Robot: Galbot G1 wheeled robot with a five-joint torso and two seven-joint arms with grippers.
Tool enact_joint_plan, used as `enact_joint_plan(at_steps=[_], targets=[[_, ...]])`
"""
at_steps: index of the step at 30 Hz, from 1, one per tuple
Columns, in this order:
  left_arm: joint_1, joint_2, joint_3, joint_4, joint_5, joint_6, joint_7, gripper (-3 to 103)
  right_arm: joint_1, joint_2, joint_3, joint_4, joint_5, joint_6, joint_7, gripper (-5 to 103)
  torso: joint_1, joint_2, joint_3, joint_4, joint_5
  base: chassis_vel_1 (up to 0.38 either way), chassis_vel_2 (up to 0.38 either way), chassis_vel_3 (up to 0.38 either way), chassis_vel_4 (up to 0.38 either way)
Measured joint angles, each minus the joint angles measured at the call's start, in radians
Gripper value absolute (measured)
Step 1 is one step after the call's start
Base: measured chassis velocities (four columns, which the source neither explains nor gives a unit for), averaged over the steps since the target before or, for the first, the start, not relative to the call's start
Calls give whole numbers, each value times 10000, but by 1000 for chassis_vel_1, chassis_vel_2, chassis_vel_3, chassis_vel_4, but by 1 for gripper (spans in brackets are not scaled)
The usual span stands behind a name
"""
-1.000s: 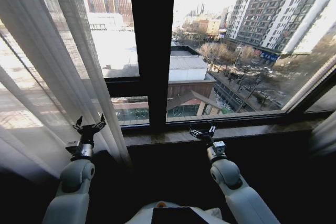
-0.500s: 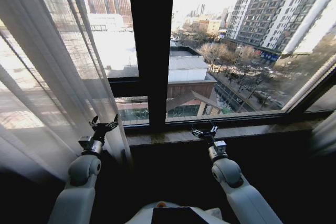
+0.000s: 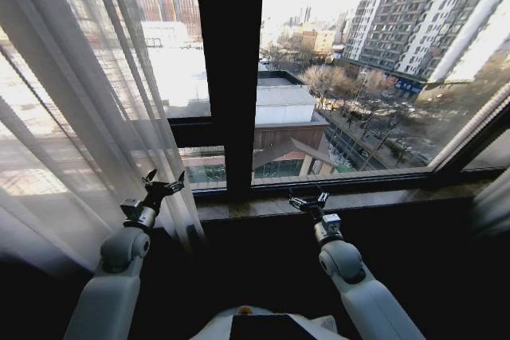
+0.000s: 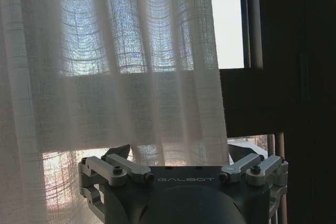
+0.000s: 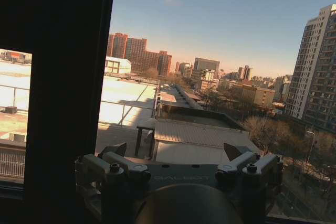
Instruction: Open the curtains by pulling them apart, changing their state from closed to fully open.
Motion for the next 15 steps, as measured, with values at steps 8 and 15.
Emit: enact_joint_plan(at_steps=[8, 15], targets=[[-863, -202, 893, 233, -56, 380, -2909, 100, 95, 147, -267, -98, -255, 128, 2, 100, 0, 0, 1, 0, 1, 0, 0, 0, 0], [-1038, -291, 866, 371, 15, 635, -4161, 100, 133, 141, -264, -97, -257, 128, 9, 100, 0, 0, 0, 0, 1, 0, 0, 0, 0]])
